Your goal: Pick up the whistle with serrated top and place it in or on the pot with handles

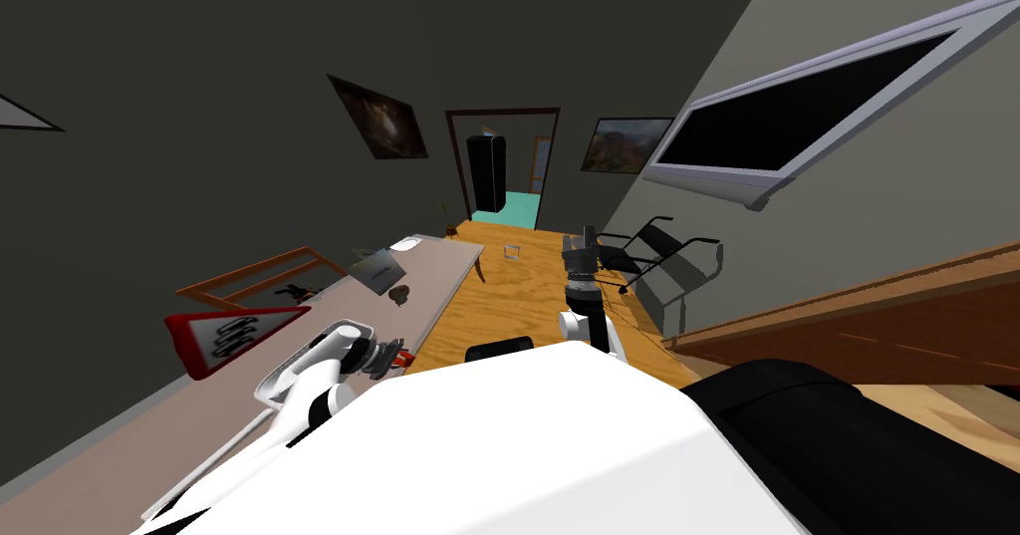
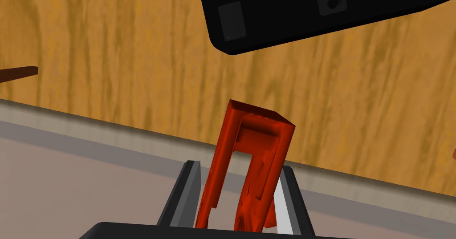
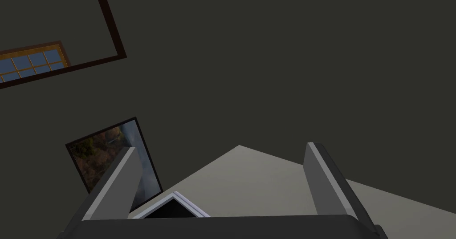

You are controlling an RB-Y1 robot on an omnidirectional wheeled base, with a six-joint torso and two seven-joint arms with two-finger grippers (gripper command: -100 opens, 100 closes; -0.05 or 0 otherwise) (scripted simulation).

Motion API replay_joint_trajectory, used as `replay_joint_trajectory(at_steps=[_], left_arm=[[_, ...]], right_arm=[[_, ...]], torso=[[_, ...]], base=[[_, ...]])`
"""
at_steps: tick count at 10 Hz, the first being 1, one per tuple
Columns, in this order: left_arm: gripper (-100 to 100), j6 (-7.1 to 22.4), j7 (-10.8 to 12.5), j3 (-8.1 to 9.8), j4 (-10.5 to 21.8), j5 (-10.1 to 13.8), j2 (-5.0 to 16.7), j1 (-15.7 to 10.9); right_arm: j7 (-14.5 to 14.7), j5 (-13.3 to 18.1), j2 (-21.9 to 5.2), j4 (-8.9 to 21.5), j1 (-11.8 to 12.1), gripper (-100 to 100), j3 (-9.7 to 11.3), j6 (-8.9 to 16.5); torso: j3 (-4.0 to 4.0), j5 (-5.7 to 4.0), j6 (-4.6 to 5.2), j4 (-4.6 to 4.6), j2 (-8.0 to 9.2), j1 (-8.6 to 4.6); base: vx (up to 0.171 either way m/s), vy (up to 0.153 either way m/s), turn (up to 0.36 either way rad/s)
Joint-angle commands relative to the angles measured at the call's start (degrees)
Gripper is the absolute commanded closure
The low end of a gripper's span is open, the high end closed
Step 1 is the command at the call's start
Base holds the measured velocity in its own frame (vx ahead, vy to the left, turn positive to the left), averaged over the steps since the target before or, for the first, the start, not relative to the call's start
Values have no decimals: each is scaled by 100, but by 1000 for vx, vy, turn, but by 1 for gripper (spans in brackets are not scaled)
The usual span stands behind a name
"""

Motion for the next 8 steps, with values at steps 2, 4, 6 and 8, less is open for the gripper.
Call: replay_joint_trajectory(at_steps=[2, 4, 6, 8], left_arm=[[100, 142, -165, 95, -256, -62, 77, -11], [100, 165, -235, 150, -453, -177, 136, -24], [100, 120, -321, 241, -810, -443, 214, -6], [100, 54, -370, 312, -1076, -662, 255, 32]], right_arm=[[0, 0, 0, 0, 0, 0, 0, 0], [0, 0, 0, 0, -1, 0, 0, 0], [0, 0, 0, 0, -1, 0, 0, 0], [0, 0, -1, 0, -1, 0, -1, 0]], torso=[[5, 3, -3, 0, 10, 2], [14, 1, -4, 4, 26, 7], [18, 1, -7, 5, 31, 14], [25, 2, -15, 9, 43, 48]], base=[[-22, 3, -19], [-46, 22, -24], [-59, 54, -45], [-60, 125, -42]])
